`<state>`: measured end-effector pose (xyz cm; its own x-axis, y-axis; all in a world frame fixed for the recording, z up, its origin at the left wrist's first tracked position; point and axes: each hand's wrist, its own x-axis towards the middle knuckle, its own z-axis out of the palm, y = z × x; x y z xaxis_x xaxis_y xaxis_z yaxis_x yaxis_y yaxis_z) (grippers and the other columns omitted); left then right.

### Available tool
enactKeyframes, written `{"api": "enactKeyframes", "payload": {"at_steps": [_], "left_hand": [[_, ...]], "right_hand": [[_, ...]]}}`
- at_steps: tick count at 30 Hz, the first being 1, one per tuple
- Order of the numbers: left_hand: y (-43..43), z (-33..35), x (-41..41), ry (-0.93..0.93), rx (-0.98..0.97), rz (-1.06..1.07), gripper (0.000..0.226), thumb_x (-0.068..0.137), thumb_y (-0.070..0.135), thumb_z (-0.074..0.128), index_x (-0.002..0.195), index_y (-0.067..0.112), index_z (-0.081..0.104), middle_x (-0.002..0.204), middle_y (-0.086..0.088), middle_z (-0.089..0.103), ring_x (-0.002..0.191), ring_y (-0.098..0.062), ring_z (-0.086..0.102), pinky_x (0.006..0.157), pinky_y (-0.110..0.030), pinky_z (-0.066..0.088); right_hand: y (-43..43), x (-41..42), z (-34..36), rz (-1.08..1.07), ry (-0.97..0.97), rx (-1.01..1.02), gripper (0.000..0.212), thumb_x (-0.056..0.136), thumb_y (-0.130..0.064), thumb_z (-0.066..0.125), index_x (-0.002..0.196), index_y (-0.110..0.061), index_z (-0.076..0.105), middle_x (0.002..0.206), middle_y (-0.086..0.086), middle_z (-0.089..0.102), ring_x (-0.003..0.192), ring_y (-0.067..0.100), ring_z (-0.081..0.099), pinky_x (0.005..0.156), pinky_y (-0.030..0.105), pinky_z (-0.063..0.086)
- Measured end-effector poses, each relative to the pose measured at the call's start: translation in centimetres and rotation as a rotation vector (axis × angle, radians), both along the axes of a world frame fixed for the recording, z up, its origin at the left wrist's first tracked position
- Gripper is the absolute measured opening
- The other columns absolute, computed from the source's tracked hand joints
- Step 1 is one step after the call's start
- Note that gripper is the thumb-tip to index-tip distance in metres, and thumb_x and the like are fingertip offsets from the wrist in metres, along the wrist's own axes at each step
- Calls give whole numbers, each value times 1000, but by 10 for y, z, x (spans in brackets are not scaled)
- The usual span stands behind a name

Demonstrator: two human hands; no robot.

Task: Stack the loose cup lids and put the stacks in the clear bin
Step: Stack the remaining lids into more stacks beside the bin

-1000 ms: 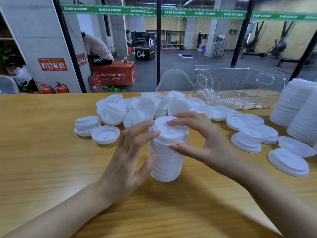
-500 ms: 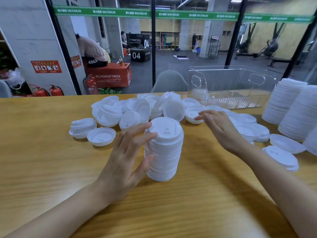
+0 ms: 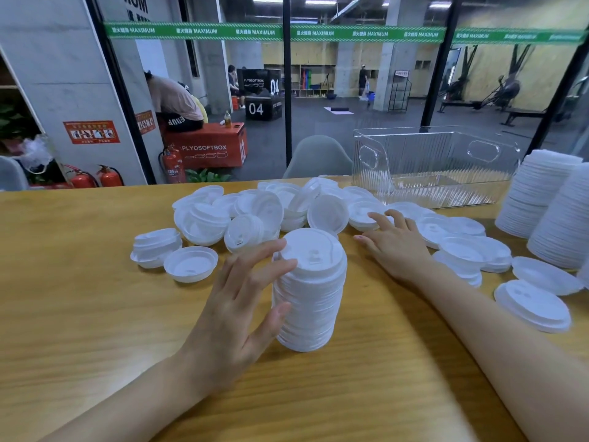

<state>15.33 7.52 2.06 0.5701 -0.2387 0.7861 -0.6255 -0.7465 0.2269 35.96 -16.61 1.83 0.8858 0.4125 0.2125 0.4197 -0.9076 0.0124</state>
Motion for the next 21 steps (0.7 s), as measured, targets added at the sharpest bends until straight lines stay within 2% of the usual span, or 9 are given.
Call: {"api": "enactKeyframes", "payload": {"at_steps": [3, 6, 8, 10, 13, 16, 17, 19, 21], "left_hand": [[0, 0, 0, 0, 0, 1, 40, 95, 26, 51, 134, 24, 42, 147, 3, 39, 132, -17, 41, 105, -38, 36], [0, 0, 0, 1, -1, 2, 38, 96, 27, 49, 133, 23, 43, 146, 2, 39, 132, -16, 41, 106, -37, 35], [0, -1, 0, 2, -3, 6, 38, 97, 29, 48, 134, 22, 43, 146, 2, 39, 132, -15, 41, 107, -36, 35], [0, -1, -1, 5, -8, 5, 37, 98, 31, 48, 134, 22, 43, 146, 3, 39, 133, -15, 41, 107, -37, 35], [-1, -1, -1, 0, -20, 7, 40, 95, 26, 51, 133, 22, 43, 145, 3, 39, 132, -15, 40, 107, -35, 34], [-2, -1, -2, 2, -29, 5, 41, 94, 25, 51, 134, 22, 44, 145, 4, 39, 132, -13, 40, 109, -32, 32], [-2, -1, -3, 5, -30, 4, 41, 94, 25, 51, 134, 22, 44, 145, 5, 38, 132, -13, 40, 109, -31, 32], [-1, -1, -3, 14, -28, 2, 41, 94, 26, 51, 135, 23, 43, 146, 6, 38, 133, -13, 39, 110, -31, 31], [-1, -1, -3, 20, -25, -2, 42, 94, 25, 51, 135, 24, 42, 147, 6, 38, 134, -15, 39, 110, -31, 32]], "right_hand": [[0, 7, 0, -14, 8, -16, 59, 102, -55, 16, 137, -31, 57, 157, -4, 34, 147, 25, 16, 118, 39, 8], [0, 2, 3, 34, -16, -23, 59, 104, -52, 17, 135, -25, 59, 147, -4, 46, 141, 22, 26, 115, 34, 6], [-1, -9, 5, 120, -6, 39, 65, 102, -57, 13, 130, -27, 63, 141, -4, 53, 136, 21, 32, 114, 34, 11], [-3, -30, 10, 206, 79, 311, 79, 96, -65, 8, 120, -24, 70, 131, -8, 60, 128, 19, 39, 106, 30, 23], [-8, -59, 24, 248, 455, 1012, 79, 95, -66, 14, 108, -19, 76, 118, -16, 67, 122, 5, 51, 101, 18, 29], [-19, -69, 34, 244, 735, 1425, 79, 93, -66, 19, 110, -12, 73, 117, 4, 72, 119, 16, 61, 106, 31, 40], [-23, -70, 34, 202, 744, 1459, 74, 96, -62, 21, 110, -10, 71, 114, 8, 73, 116, 20, 63, 105, 35, 43], [-28, -73, 28, 76, 630, 1374, 59, 103, -54, 26, 108, -15, 70, 110, 7, 73, 110, 21, 64, 103, 38, 46], [-32, -74, 18, -14, 476, 1199, 46, 104, -49, 33, 105, -20, 68, 114, 1, 69, 104, 12, 62, 91, 28, 49]]}}
